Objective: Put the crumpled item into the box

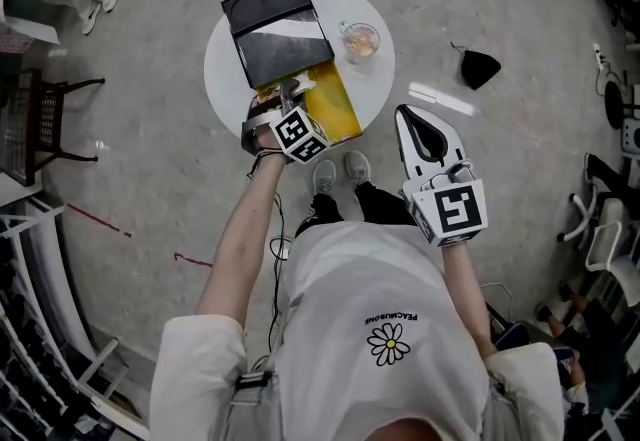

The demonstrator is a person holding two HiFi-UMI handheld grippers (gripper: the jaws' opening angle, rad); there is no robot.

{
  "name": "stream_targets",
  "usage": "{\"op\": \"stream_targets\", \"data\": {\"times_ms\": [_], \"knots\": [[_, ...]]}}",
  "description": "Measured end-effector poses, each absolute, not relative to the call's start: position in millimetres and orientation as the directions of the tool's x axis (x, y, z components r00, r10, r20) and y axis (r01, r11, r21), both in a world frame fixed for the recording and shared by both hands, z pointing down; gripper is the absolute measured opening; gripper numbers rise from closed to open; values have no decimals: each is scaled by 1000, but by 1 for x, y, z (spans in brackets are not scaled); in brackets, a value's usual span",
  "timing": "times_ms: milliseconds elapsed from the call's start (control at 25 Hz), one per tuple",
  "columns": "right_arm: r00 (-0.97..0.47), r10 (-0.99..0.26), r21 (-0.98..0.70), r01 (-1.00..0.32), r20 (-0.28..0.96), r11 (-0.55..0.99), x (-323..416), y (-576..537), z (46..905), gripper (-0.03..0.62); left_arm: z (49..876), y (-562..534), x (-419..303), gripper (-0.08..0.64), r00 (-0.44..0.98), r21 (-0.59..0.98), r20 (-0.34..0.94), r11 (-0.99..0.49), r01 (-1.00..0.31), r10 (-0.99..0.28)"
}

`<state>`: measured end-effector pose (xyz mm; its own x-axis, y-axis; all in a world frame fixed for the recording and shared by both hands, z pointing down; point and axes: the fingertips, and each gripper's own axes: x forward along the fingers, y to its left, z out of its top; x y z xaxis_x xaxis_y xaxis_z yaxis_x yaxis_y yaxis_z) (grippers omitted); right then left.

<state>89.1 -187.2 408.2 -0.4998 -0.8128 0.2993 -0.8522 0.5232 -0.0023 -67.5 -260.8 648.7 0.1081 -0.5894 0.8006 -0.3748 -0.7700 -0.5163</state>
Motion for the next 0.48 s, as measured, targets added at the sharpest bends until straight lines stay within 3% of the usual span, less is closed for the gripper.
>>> {"op": "stream_targets", "data": {"times_ms": [160,480], "knots": [[-476,-817,-9,-865,324,501,96,-181,414,2,658,-258,-62,65,129,-491,812,-785,-377,-569],[-485,-816,-8,-861,316,509,87,-174,413,2,674,-238,-45,220,228,-244,898,-856,-456,-377]]}}
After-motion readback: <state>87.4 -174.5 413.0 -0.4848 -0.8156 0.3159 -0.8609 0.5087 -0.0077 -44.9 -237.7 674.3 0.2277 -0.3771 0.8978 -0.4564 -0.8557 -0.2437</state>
